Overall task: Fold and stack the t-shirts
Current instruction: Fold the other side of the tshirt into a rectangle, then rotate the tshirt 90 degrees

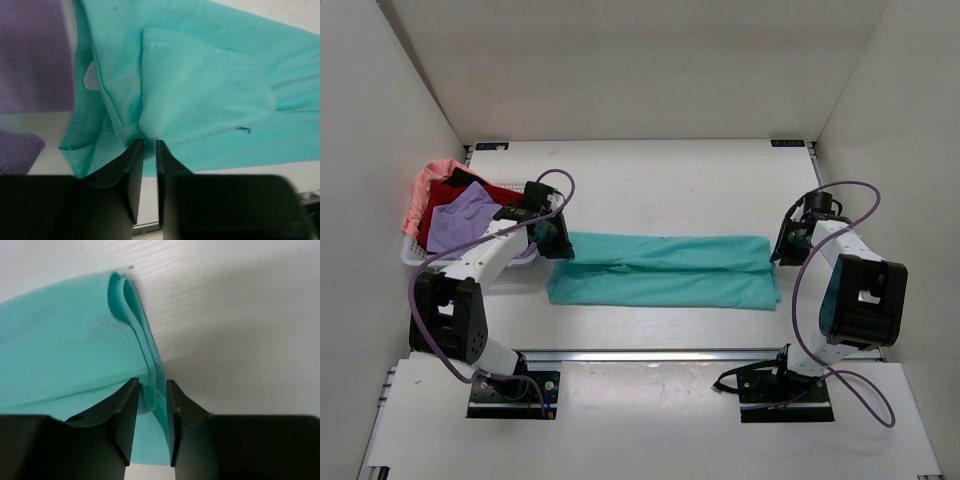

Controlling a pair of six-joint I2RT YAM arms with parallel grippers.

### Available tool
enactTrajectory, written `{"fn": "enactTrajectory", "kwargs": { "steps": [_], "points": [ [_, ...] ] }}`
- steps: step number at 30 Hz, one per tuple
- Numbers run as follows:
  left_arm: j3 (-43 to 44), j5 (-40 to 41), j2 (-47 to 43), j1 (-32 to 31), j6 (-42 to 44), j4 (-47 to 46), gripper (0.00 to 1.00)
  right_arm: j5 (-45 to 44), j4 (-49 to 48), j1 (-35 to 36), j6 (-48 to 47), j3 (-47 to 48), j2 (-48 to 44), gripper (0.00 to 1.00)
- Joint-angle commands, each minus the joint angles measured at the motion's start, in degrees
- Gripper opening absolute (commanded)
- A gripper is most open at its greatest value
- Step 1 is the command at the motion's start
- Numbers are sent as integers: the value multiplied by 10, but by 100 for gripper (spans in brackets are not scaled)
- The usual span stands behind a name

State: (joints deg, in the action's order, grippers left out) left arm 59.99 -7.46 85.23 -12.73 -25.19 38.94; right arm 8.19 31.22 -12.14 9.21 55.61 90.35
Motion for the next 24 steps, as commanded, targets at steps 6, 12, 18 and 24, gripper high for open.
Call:
{"fn": "enactTrajectory", "kwargs": {
  "steps": [6,12,18,24],
  "points": [
    [24,26,-16,-5,-8,12,37,3,1,33,25,-7,-80,41],
    [56,41,20,-60,-36,1,34,41,-13,86,5,57,-12,30],
    [63,74,108,-127,-103,-3,33,61,-6,105,-1,118,96,12],
    [158,133,251,-176,-128,32,28,49,-6,96,21,108,134,0]
  ]
}}
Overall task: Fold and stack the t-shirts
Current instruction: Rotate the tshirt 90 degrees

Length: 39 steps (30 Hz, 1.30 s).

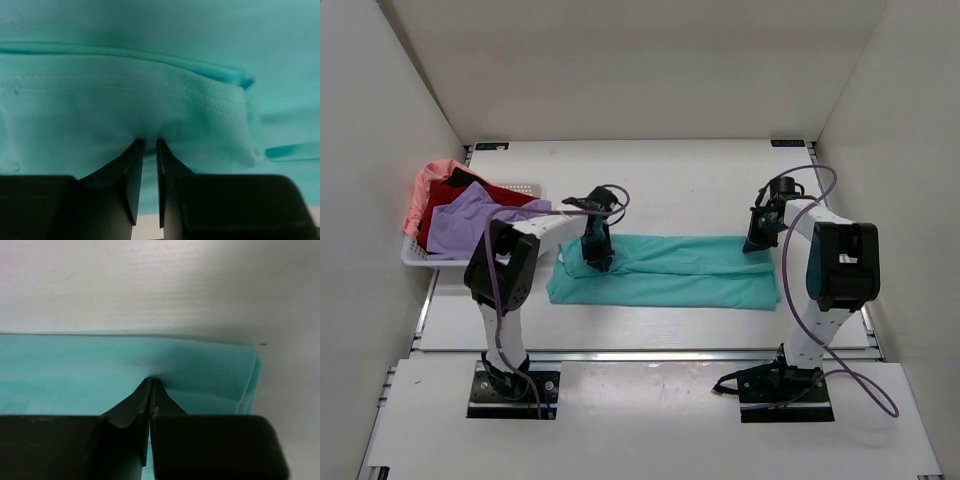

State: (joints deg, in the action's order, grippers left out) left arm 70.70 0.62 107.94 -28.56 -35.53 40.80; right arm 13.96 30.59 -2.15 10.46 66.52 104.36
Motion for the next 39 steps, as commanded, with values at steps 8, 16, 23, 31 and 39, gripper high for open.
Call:
{"fn": "enactTrajectory", "kwargs": {
  "steps": [8,16,23,31,39],
  "points": [
    [282,49,206,-1,-40,14,24,-90,25,14,65,-71,-62,0],
    [794,12,516,44,-8,190,21,-109,15,133,207,-212,-173,0],
    [739,-17,505,46,-1,48,20,-99,-72,316,416,-307,-228,0],
    [808,-86,544,71,13,-8,22,-65,-163,458,485,-295,-117,1],
    [770,-148,380,69,42,-20,49,-120,-75,429,359,-185,-150,1]
  ]
}}
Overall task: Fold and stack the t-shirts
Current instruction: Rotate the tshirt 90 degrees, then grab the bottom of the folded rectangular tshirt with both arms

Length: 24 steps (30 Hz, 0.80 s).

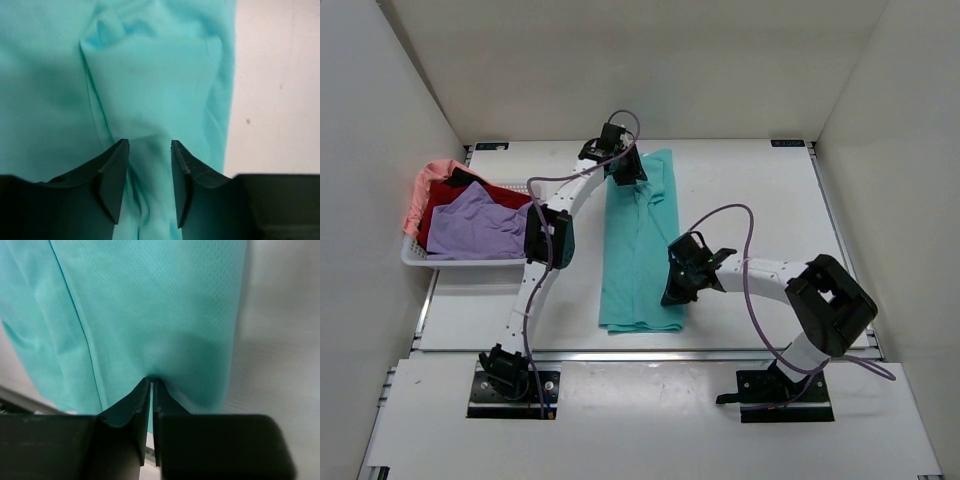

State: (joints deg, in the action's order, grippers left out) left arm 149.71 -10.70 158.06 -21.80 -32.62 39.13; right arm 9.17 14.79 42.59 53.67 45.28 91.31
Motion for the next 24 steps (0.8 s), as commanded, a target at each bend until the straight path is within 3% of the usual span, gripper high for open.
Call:
{"fn": "enactTrajectory", "kwargs": {
  "steps": [1,6,9,10,15,17,20,24],
  "points": [
    [-55,-37,-166,3,12,-5,52,-84,108,-26,-89,40,-36,6],
    [-280,-31,-373,8,17,-1,59,-110,202,-52,-200,119,-112,33],
    [-472,-13,-519,2,34,18,64,-65,219,-90,-229,97,-161,38],
    [-558,6,-608,-10,51,26,66,-43,224,-110,-238,79,-174,38],
    [-873,48,-785,-68,31,16,75,-32,227,-103,-241,14,-217,51],
    [-972,45,-815,-90,16,1,75,-9,199,-95,-228,-23,-223,52],
    [-1048,33,-842,-117,-18,-37,74,3,170,-80,-210,-43,-214,53],
    [-1090,36,-824,-137,-36,-60,75,25,132,-65,-169,-84,-199,55]
  ]
}}
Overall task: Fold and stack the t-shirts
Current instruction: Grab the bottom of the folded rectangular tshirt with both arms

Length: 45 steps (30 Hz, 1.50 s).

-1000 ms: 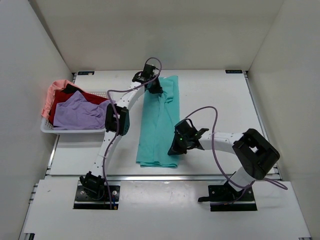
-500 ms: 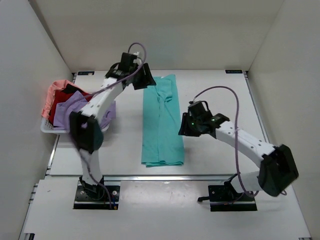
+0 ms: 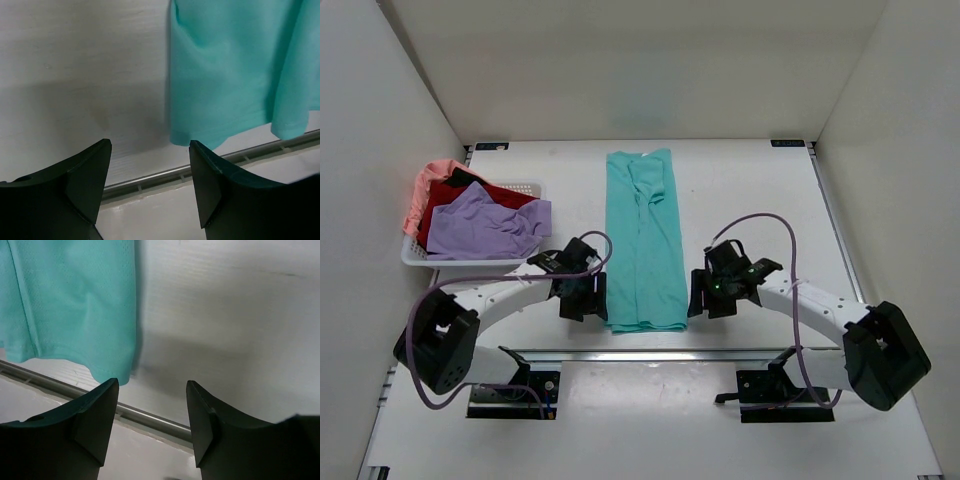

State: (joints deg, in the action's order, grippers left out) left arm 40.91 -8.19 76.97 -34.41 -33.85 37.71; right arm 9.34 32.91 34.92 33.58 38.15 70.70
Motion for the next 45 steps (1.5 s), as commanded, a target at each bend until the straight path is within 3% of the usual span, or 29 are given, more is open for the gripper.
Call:
{"fn": "enactTrajectory", "kwargs": {
  "steps": [1,6,14,21,22,23,25,27,29,33,39,45],
  "points": [
    [-13,14,-10,-13,-25,-48,75,31,-62,14,44,-31,12,54],
    [-61,16,-16,-7,-66,-92,76,47,-103,37,78,-69,15,55],
    [-43,17,-7,-16,-102,-127,75,69,-131,16,90,-91,15,54],
    [-44,-3,39,-50,-132,-152,63,79,-141,28,86,-81,50,53],
    [-52,-3,38,-56,-140,-156,62,85,-147,28,84,-82,53,45],
    [-57,-7,33,-61,-148,-159,56,89,-151,27,85,-87,53,39],
    [-78,-10,26,-61,-158,-163,31,89,-158,28,87,-99,56,5],
    [-99,-15,8,-58,-163,-158,10,95,-164,24,82,-110,45,0],
    [-103,-15,-1,-58,-170,-157,0,96,-145,29,75,-114,31,0],
    [-89,-28,-12,-78,-175,-116,0,107,-83,48,55,-110,-12,0],
    [-62,-37,-34,-107,-199,-67,0,159,-12,9,25,-113,-95,0],
    [-5,-11,-54,-16,-205,-57,0,195,31,-85,-76,-40,-59,0]
  ]
}}
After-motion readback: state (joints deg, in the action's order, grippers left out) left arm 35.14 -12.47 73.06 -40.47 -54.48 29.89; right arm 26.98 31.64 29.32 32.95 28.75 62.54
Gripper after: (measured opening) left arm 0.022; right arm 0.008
